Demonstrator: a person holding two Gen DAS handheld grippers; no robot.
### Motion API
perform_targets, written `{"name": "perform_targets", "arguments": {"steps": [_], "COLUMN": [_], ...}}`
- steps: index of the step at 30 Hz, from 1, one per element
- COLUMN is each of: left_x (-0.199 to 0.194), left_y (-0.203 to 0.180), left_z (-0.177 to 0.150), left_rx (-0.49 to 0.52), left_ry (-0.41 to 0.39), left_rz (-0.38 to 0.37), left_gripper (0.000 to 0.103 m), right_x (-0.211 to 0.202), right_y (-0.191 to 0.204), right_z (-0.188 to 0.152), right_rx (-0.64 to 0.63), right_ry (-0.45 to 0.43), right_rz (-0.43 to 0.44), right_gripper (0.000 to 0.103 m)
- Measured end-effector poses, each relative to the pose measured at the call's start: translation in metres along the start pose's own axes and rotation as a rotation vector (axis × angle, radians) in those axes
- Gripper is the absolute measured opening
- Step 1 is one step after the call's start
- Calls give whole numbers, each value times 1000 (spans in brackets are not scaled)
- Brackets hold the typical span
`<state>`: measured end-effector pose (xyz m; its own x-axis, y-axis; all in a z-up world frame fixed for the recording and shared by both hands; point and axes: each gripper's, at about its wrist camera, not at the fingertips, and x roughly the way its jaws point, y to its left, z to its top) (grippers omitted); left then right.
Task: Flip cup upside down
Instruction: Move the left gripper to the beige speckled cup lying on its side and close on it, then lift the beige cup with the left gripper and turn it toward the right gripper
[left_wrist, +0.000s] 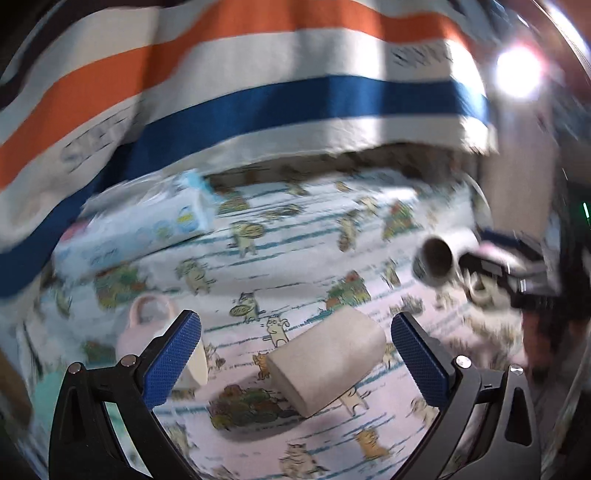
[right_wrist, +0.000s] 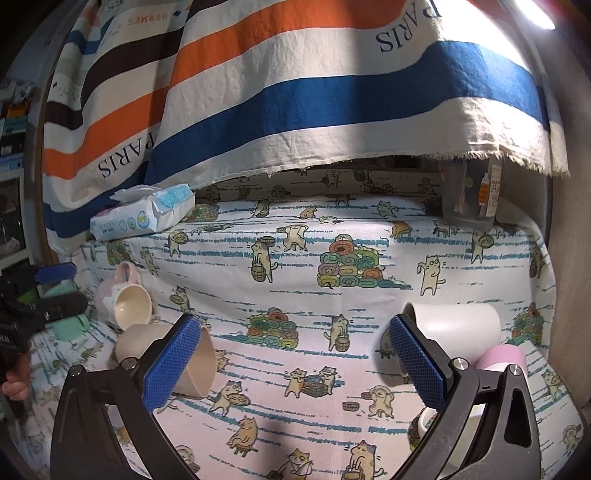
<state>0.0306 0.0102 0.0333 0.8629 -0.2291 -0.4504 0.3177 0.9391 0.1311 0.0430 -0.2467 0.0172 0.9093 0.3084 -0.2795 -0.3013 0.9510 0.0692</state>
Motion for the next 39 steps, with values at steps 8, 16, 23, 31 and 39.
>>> {"name": "perform_targets", "arguments": {"steps": [8,16,23,31,39], "left_x": [65,103,115,118,93], "left_y": [1,-3,-3,-6,-23], "left_z": [-2,-14,-17,-22,-16], "left_rx": [14,78,75,37,-72], "left_ry": [240,331,372,375,337], "left_rz": [-133,-194,-258,-237,-175], "left_gripper": [102,102,102,67,66], "right_x": [10,28,33,39,37], "right_y": [-1,5,6,0,1], "right_z": [-1,-12,-14,-15,-14], "right_rx": [-22,-56,-67,-37,-50], "right_ry": [46,127,146,175,161], "right_rz": [-27,-24,-31,-49,-63], "right_gripper": [95,92,92,92,92]}}
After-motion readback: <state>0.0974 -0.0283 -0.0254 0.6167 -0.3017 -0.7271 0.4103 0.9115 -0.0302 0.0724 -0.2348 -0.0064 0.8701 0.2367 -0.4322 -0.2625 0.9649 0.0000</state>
